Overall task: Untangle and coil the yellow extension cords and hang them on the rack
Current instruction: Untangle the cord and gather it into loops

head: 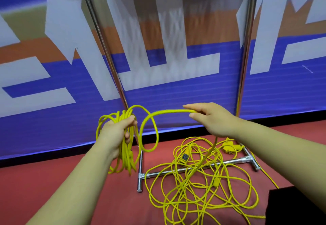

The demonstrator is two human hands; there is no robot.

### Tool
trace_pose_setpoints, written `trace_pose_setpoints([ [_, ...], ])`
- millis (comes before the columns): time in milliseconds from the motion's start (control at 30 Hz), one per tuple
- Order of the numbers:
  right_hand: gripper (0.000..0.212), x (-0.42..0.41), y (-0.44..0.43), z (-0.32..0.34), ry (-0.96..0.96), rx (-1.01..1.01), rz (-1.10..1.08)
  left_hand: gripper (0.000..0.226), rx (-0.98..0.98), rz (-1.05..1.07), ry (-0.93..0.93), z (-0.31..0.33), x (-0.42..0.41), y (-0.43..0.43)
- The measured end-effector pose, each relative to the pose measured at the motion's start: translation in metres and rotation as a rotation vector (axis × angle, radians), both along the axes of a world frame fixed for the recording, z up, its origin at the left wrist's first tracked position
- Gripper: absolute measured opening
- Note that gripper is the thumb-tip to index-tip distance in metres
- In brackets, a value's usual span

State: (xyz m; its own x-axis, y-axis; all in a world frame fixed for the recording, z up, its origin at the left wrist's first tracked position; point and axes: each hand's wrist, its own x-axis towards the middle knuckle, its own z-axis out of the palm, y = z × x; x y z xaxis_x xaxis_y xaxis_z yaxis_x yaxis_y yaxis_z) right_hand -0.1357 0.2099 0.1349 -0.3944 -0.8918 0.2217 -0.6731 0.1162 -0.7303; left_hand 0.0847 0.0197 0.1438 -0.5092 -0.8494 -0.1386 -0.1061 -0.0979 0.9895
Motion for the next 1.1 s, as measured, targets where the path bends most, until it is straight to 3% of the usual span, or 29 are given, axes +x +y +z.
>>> trace_pose_setpoints([
  [167, 0.010, 0.019, -0.001, 0.003, 0.085, 0.012, 0.134, 0.020, 0.032, -0.119, 0.015, 0.000, -0.002, 0.006],
  [433, 0.007, 0.029, 0.001, 0.005, 0.251, 0.049, 0.274, 0.022, 0.076, -0.355, 0.059, 0.013, -0.014, 0.039],
  [600, 0.014, 0.024, 0.000, 0.004, 0.059, -0.074, 0.134, 0.022, 0.062, -0.431, -0.006, 0.009, -0.017, 0.056],
  [800, 0.024, 0.019, -0.001, 0.006, -0.024, -0.203, 0.008, 0.021, 0.112, -0.512, -0.030, 0.009, -0.020, 0.067],
  [933, 0.024, 0.013, 0.001, 0.006, -0.116, -0.151, 0.024, 0.022, 0.147, -0.514, 0.021, 0.015, -0.023, 0.070],
  [1100, 0.015, -0.006, 0.011, 0.000, -0.396, -0.023, 0.157, 0.020, 0.171, -0.379, 0.177, 0.025, -0.023, 0.060],
])
